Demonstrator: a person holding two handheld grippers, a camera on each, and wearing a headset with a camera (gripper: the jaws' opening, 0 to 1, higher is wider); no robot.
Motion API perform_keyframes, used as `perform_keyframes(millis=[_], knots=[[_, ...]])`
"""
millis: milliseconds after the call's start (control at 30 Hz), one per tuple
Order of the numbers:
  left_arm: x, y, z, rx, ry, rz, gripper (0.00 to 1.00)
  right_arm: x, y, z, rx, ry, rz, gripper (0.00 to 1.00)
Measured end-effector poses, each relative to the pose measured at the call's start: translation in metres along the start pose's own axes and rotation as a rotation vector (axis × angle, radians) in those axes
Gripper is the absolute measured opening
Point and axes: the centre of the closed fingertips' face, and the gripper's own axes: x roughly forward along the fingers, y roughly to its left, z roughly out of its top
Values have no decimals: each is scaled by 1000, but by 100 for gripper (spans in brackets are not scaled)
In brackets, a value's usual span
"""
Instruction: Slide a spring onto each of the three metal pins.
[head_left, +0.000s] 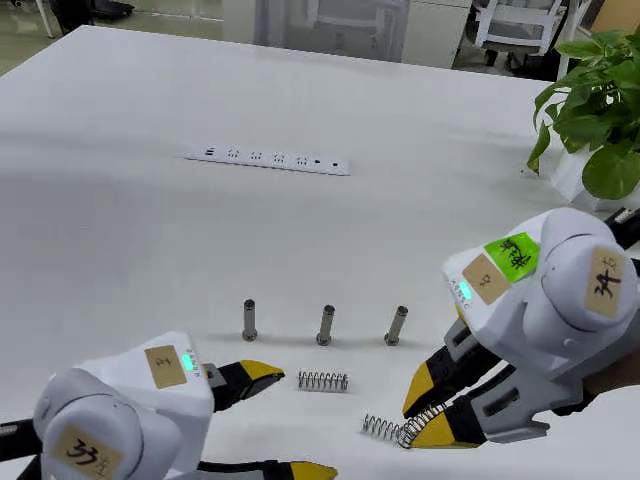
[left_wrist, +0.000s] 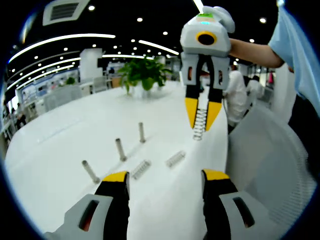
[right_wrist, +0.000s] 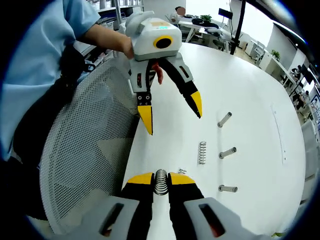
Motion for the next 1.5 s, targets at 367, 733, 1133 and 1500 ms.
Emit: perform_keyframes(millis=[367,733,1133,1500], knots=[[-17,30,-15,-61,0,128,90,-1,-13,4,-28,35,11,12],[-25,38,-23,-105,-7,185,100,0,-29,11,-65,56,24,12],[-30,43,-25,-119,-5,204,100,1,-53,37,-148,84,31,12],[-31,46,-28,-109,6,197,100,1,-85,64,-244,120,24,12]])
